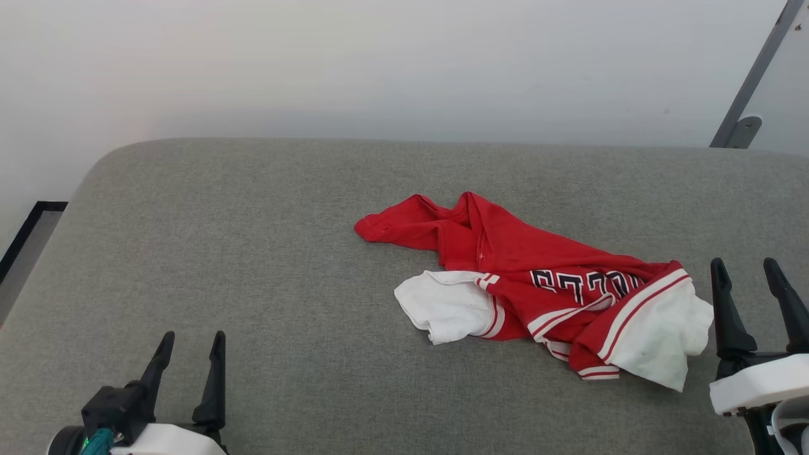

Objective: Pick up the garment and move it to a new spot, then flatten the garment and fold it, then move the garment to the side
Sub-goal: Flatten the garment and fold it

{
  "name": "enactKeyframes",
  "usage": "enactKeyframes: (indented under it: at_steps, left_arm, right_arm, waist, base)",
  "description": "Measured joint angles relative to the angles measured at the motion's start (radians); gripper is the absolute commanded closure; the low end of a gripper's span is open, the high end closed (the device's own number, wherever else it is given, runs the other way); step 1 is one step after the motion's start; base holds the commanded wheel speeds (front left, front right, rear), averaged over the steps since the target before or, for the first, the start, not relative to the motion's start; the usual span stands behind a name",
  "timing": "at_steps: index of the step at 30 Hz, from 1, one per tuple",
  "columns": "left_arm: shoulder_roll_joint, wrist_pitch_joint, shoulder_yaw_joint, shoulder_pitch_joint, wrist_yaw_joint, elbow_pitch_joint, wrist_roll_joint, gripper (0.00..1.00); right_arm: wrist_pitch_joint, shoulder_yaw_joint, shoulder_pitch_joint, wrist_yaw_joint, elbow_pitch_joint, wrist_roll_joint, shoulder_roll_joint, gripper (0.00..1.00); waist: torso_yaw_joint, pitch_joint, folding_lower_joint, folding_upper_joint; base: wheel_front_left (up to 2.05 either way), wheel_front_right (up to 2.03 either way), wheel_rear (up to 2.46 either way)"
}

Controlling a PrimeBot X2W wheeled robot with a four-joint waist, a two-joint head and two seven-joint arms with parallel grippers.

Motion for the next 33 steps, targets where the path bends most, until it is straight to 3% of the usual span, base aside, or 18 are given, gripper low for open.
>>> enactKeyframes:
  at_steps: [7,12,15,18,23,29,33]
  left_arm:
    - [-0.045,0.000,0.046,0.008,-0.026,0.014,0.038,0.00]
    - [-0.064,0.000,0.067,0.001,-0.036,0.013,0.052,0.00]
    - [-0.083,0.000,0.070,-0.011,-0.039,0.012,0.057,0.00]
    - [-0.096,0.000,0.074,-0.024,-0.040,0.016,0.060,0.00]
    - [-0.120,0.000,0.068,-0.047,-0.043,0.023,0.053,0.00]
    - [-0.138,0.000,0.035,-0.103,-0.043,0.026,0.035,0.00]
    - [-0.146,0.000,0.022,-0.148,-0.044,0.028,0.030,0.00]
  right_arm:
    - [0.024,-0.003,0.000,0.000,-0.010,-0.002,0.000,0.00]
    - [0.106,0.008,-0.014,0.000,-0.013,0.000,-0.029,0.00]
    - [0.253,0.028,-0.032,0.000,0.002,0.002,-0.084,0.00]
    - [0.473,0.051,-0.042,0.001,0.026,0.019,-0.164,0.00]
    - [0.808,0.000,-0.119,0.000,0.040,0.072,-0.248,0.00]
    - [1.047,-0.013,-0.256,0.000,0.067,0.107,-0.261,0.00]
    - [1.144,0.006,-0.314,0.000,0.113,0.106,-0.266,0.00]
  waist:
    - [-0.005,0.012,0.0000,0.0000]
    - [-0.004,0.031,0.0000,0.0000]
    - [0.001,0.051,0.0000,0.0000]
    - [0.007,0.075,0.0000,0.0000]
    - [0.013,0.130,0.0000,0.0000]
    - [0.024,0.213,0.0000,0.0000]
    - [0.036,0.270,0.0000,0.0000]
  base:
    - [0.00,0.00,0.00]
    - [0.00,0.00,0.00]
    - [0.00,0.00,0.00]
    - [0.00,0.00,0.00]
    - [0.00,0.00,0.00]
    - [0.00,0.00,0.00]
    - [0.00,0.00,0.00]
